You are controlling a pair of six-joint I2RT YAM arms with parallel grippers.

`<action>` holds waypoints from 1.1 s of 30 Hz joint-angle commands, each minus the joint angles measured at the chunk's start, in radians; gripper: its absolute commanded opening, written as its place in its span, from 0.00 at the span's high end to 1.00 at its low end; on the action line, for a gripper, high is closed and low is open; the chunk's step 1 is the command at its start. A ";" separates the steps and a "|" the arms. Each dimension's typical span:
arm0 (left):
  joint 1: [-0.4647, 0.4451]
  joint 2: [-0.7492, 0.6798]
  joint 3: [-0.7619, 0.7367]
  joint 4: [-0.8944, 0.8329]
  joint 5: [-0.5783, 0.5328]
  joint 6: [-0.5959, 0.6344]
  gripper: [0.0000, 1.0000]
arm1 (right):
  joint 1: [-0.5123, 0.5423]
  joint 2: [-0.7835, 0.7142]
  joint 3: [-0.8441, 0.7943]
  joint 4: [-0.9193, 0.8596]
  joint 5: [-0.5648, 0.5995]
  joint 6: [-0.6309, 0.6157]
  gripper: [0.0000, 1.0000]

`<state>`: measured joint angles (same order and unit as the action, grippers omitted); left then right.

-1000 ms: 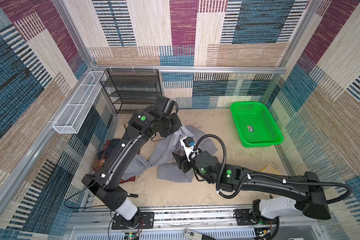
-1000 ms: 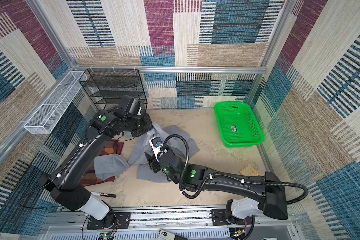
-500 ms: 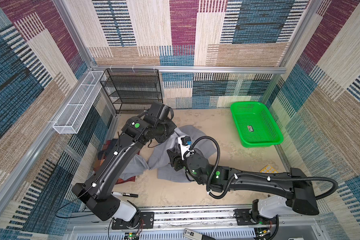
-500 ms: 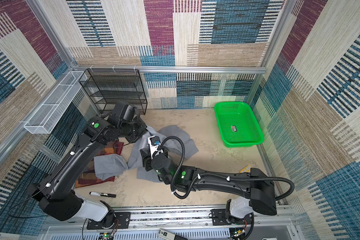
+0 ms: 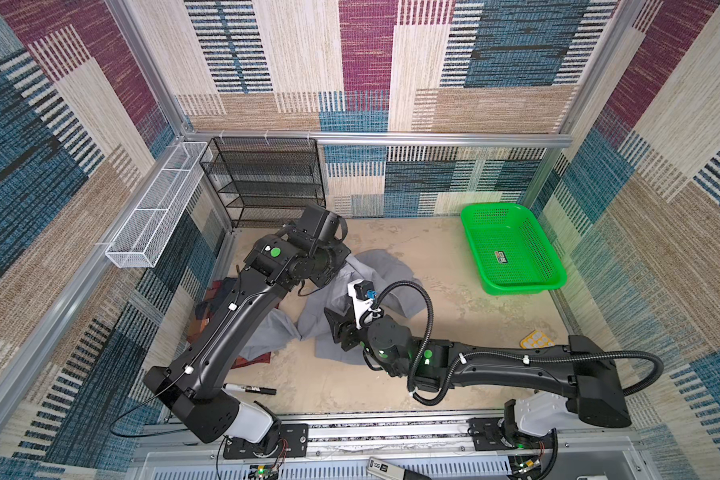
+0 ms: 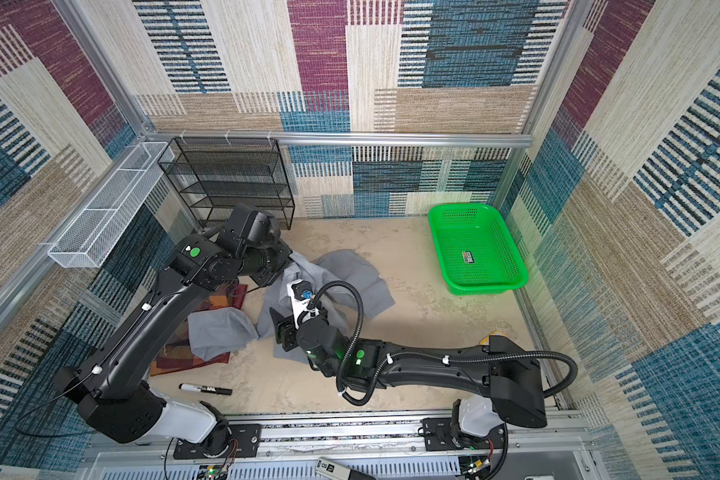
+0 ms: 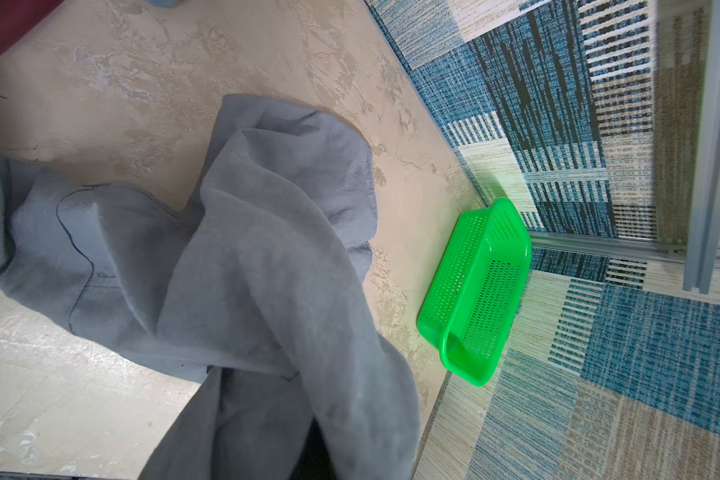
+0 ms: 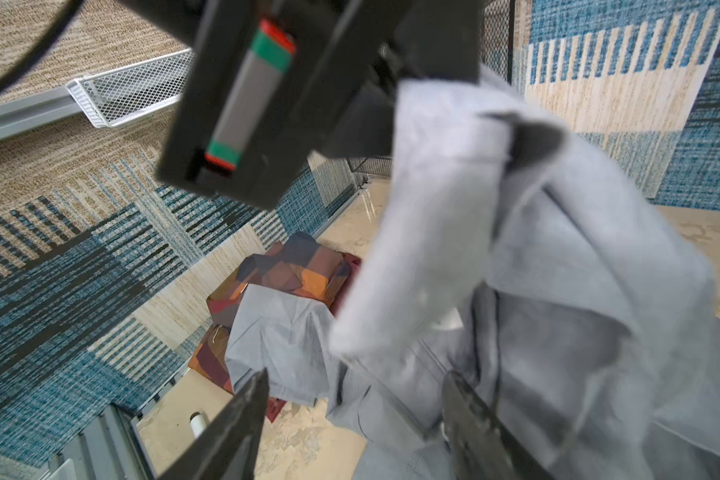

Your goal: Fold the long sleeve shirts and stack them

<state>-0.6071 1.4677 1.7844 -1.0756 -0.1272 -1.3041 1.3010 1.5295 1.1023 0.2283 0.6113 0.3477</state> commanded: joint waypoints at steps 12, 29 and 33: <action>0.000 -0.059 -0.050 0.064 -0.041 -0.027 1.00 | -0.016 0.154 0.196 -0.146 0.184 0.042 0.84; 0.056 -0.105 -0.004 0.105 -0.087 0.373 0.26 | -0.078 -0.203 -0.001 -0.165 0.035 0.031 1.00; 0.074 -0.145 0.010 0.046 -0.139 0.514 0.10 | -0.102 -0.287 -0.010 -0.214 -0.027 0.036 1.00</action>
<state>-0.5385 1.3453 1.7802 -0.9611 -0.2054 -0.9527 1.2114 1.2800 1.0931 0.0399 0.6430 0.3901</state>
